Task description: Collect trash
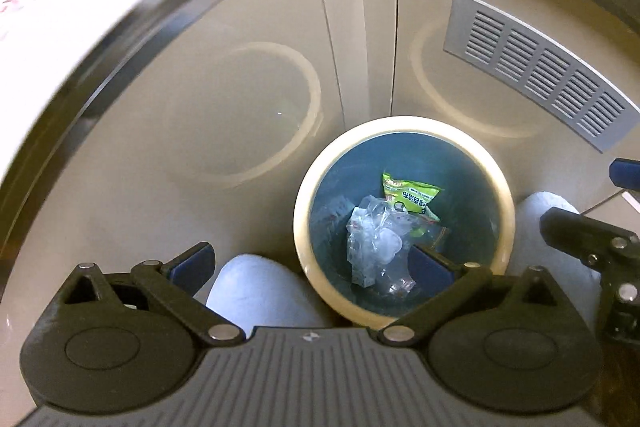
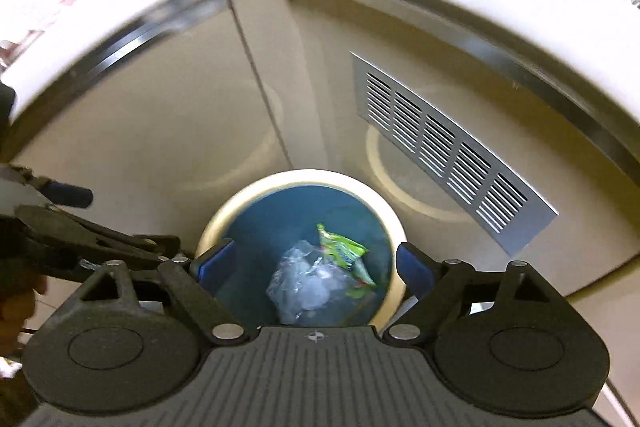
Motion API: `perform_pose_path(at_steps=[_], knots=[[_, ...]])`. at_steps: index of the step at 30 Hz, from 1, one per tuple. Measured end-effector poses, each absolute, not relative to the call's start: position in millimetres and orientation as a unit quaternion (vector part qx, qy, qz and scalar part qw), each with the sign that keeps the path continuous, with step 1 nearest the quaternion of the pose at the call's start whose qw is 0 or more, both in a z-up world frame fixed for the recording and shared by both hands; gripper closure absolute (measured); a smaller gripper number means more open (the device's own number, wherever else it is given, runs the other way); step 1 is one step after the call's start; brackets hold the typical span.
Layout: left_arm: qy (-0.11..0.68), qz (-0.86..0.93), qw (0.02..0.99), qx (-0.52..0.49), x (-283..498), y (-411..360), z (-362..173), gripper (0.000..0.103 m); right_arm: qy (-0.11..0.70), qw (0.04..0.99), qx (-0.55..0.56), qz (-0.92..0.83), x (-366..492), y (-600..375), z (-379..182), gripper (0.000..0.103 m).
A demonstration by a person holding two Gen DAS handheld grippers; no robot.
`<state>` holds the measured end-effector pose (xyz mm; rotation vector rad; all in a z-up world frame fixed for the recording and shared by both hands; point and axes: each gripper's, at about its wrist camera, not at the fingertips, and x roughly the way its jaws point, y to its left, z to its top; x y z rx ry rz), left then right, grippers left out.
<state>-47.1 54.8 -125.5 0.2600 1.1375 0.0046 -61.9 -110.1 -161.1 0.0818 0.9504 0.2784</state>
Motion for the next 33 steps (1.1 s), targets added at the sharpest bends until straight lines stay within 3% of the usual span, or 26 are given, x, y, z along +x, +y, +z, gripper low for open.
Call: perform_pose_path(at_steps=[11,33], knots=[[0.496,0.014,0.86,0.118,-94.9,65.3,-91.1,0.0,0.407,0.902,0.01,0.141,-109.0,-111.2,-125.8,0.01],[0.487,0.004,0.863,0.138,-100.8,53.9,-102.1,0.0,0.398,0.906,-0.003,0.145,-118.3,-108.6,-117.6,0.008]])
